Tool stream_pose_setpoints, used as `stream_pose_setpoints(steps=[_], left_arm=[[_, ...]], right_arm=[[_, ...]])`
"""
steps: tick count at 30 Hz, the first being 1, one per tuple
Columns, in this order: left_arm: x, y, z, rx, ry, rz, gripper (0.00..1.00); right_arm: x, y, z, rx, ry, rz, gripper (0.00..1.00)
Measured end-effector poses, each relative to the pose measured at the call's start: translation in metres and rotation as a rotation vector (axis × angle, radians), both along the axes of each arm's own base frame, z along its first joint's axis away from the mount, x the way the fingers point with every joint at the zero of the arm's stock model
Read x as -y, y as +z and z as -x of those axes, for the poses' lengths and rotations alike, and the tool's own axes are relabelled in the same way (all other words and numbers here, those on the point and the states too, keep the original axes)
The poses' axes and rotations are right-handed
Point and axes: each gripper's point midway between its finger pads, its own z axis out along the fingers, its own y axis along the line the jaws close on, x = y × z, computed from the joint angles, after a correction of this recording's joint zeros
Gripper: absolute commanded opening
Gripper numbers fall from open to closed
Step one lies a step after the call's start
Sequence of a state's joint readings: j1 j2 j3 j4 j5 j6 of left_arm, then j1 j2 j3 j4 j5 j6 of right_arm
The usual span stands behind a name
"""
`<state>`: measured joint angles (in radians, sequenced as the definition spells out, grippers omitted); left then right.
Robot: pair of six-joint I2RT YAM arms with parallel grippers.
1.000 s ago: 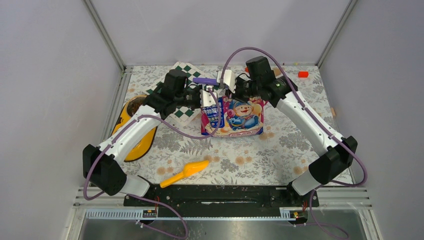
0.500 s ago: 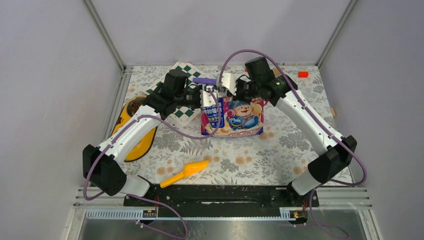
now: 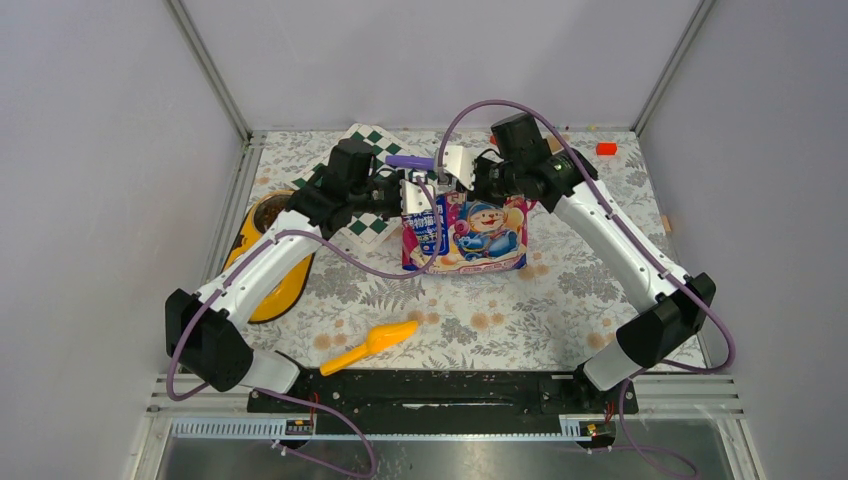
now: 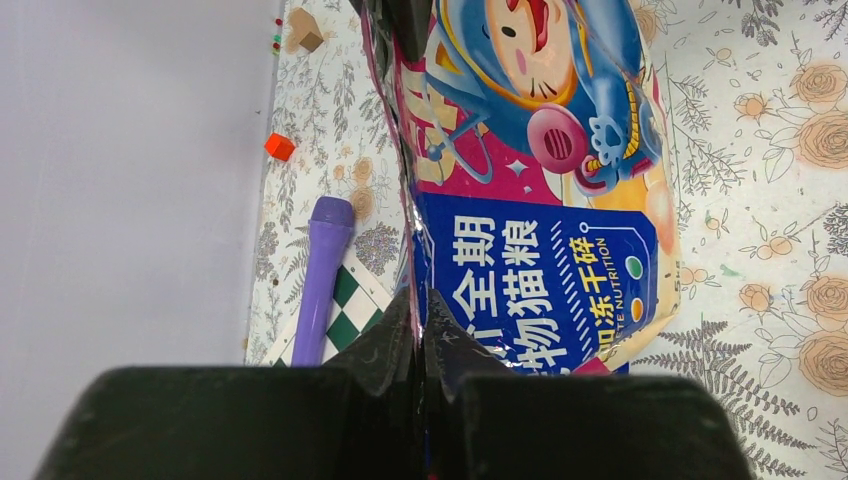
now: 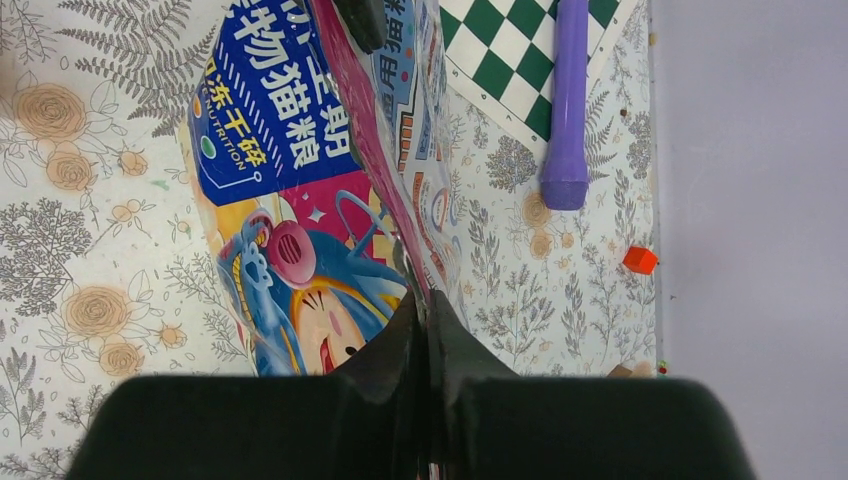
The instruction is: Serve the pet food
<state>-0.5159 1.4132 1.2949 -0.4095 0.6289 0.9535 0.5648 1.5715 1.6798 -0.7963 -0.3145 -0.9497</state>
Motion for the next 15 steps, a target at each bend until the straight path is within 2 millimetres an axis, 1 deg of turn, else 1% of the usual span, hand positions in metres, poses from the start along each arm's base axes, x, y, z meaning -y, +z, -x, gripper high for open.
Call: stream_pose_setpoints(steps=[1,3,4,6,7,8,9,10,11,15], left_arm=[[0.000,0.000,0.000,0.000,0.000,0.000,0.01],[0.000,0.000,0.000,0.000,0.000,0.000,0.02],[0.000,0.000,0.000,0.000,0.000,0.000,0.02],[0.000,0.000,0.000,0.000,0.000,0.000,0.03],[-0.001,0.000,0.000,0.000,0.001,0.000,0.03],[-0.001,0.000,0.001,0.000,0.001,0.000,0.03],[-0.001,-0.001,0.001,-0.001,0.001,-0.001,0.03],[-0.001,-0.001,0.001,-0.001,0.001,-0.001,0.03],[-0.001,-0.001,0.001,0.001,0.000,0.000,0.03],[-0.001,0.000,0.001,0.007,0.000,0.004,0.03]], right_arm=[[0.000,0.000,0.000,0.000,0.000,0.000,0.01],[0.000,0.000,0.000,0.000,0.000,0.000,0.14],[0.000,0.000,0.000,-0.001,-0.002,-0.001,0.19],[0.002,0.000,0.000,0.002,-0.006,0.002,0.25],[0.005,0.001,-0.001,0.006,-0.015,0.005,0.26],[0.009,0.002,-0.002,0.011,-0.026,0.006,0.26],[0.014,0.004,-0.003,0.015,-0.038,0.004,0.21],[0.019,0.006,-0.003,0.017,-0.048,0.003,0.09],[0.022,0.007,-0.003,0.018,-0.054,0.001,0.00],[0.025,0.006,0.000,0.012,-0.054,-0.003,0.00]])
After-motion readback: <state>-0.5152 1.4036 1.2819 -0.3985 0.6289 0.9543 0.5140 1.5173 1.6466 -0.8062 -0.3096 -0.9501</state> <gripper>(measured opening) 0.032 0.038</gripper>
